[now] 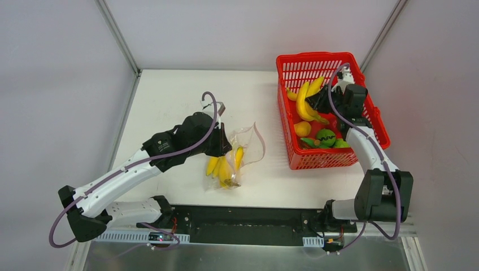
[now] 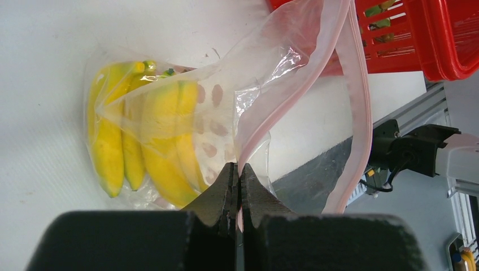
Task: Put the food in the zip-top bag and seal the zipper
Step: Pick up the fake fruit from the bin.
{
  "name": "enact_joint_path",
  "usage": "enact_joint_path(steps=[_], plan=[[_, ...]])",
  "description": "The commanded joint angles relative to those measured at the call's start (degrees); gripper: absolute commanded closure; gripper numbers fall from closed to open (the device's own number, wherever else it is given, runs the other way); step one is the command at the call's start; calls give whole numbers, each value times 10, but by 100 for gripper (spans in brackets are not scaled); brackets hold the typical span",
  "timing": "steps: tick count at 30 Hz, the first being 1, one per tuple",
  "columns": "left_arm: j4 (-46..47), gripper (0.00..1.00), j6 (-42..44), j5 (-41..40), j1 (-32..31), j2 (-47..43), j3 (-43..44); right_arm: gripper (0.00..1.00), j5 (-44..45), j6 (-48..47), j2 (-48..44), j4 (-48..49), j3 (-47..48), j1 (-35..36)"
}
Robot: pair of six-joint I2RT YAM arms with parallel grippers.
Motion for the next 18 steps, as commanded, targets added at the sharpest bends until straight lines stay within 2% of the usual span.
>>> enact_joint_path(steps=[1,8,13,18], plan=[[10,100,-11,-6,4,-24,-11,88,13,65,-52,75,-22,-6],[18,100,-18,1,5,-25,-12,89,21,159,-125,117,-77,-6],[38,100,-22,3,5,-34,-20,89,0,273,-185,229,-156,-6],[32,100,-23,11,5,-34,-18,89,14,277,-228,211,-151,-7]])
